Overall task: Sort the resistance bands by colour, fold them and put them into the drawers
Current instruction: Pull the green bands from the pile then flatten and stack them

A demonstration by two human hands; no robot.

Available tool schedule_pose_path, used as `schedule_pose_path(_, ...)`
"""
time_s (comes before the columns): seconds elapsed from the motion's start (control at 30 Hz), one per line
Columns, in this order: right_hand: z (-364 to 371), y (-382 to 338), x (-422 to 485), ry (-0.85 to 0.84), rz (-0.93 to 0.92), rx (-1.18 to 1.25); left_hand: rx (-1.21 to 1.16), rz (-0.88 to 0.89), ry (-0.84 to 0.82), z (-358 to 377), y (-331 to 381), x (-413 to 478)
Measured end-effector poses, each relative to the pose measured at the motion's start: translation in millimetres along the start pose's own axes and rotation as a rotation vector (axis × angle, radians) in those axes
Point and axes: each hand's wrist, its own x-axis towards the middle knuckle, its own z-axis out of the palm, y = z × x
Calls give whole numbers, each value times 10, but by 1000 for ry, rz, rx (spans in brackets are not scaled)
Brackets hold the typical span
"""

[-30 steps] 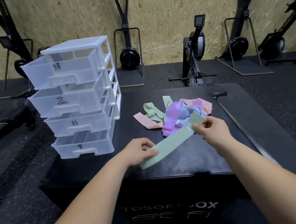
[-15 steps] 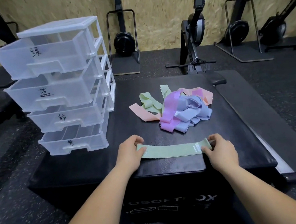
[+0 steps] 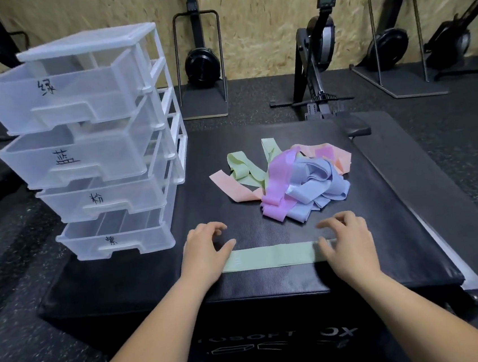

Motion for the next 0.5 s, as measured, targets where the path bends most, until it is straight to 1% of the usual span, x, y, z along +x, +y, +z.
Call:
schedule_pose_path(0.13,113,-290,290,-72,-92,-3,35,24,-26,-34,49,198)
schedule_pose_path(0.23,226,-522,553,-160,-196,-49,57,42,-32,-24,92,369)
schedule_pose_path(0.4,426,-897,1006,-236,-337,-108,135,92,-34,83,76,675)
schedule_pose_path(0.5,538,-1118,1290,-324,-405,-205,191,101,-33,190,6,828)
